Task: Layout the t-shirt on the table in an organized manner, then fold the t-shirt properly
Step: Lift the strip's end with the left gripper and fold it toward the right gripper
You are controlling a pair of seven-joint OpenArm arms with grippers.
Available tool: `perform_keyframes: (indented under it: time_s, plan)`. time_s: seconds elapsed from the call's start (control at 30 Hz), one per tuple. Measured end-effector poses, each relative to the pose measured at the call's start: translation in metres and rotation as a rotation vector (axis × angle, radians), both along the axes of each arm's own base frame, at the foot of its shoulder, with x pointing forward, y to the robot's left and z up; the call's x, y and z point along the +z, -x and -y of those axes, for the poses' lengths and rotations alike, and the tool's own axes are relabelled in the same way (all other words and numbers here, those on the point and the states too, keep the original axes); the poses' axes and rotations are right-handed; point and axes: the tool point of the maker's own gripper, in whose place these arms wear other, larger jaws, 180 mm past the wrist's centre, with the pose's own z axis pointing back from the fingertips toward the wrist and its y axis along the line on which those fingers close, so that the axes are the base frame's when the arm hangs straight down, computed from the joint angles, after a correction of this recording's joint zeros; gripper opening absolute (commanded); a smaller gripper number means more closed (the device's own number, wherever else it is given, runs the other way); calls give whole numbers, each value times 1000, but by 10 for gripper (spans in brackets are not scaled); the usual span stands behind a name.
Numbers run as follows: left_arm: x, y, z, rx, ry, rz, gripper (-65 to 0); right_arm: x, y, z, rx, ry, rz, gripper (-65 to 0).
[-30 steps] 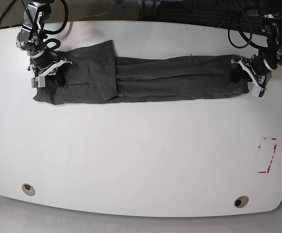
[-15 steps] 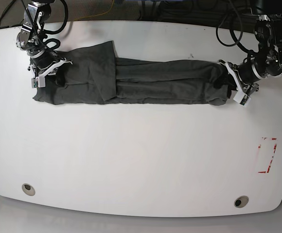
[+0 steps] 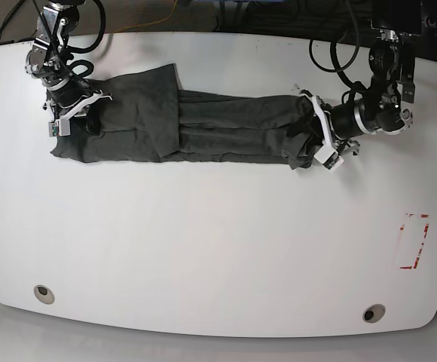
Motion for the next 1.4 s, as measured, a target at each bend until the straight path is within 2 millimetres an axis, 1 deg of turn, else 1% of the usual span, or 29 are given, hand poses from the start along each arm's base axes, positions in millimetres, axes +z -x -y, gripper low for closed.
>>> perform_keyframes:
  time_s: [0.1,0.17,0.3,0.47,0.6,0.7,0.87,1.07,1.23,1.4]
  plan:
    - [1,0,12,-27,11,3,-627,0,0,0,1,-1,0,-650]
    - [3,-1,27,-58,29,7,-627,0,0,0,1,-1,1,-650]
    - [8,0,48,-99,57,17,-627,0,0,0,0,0,0,-650]
    - [10,4,69,-142,83,16,-627,0,0,0,1,0,1,-650]
    - [17,1,85,-156,114,29,-627,0,0,0,0,0,0,-650]
    - [20,0,93,-161,135,36,-627,0,0,0,1,-1,1,-650]
    - [21,5,103,-177,150,28,-627,0,0,0,0,0,0,-650]
    - [22,4,114,-173,182,20,-627,0,0,0,1,-1,0,-650]
    - [16,1,117,-166,191,-5,-627,0,0,0,1,0,0,-650]
    - [19,-3,121,-163,201,0,-627,0,0,0,1,0,1,-650]
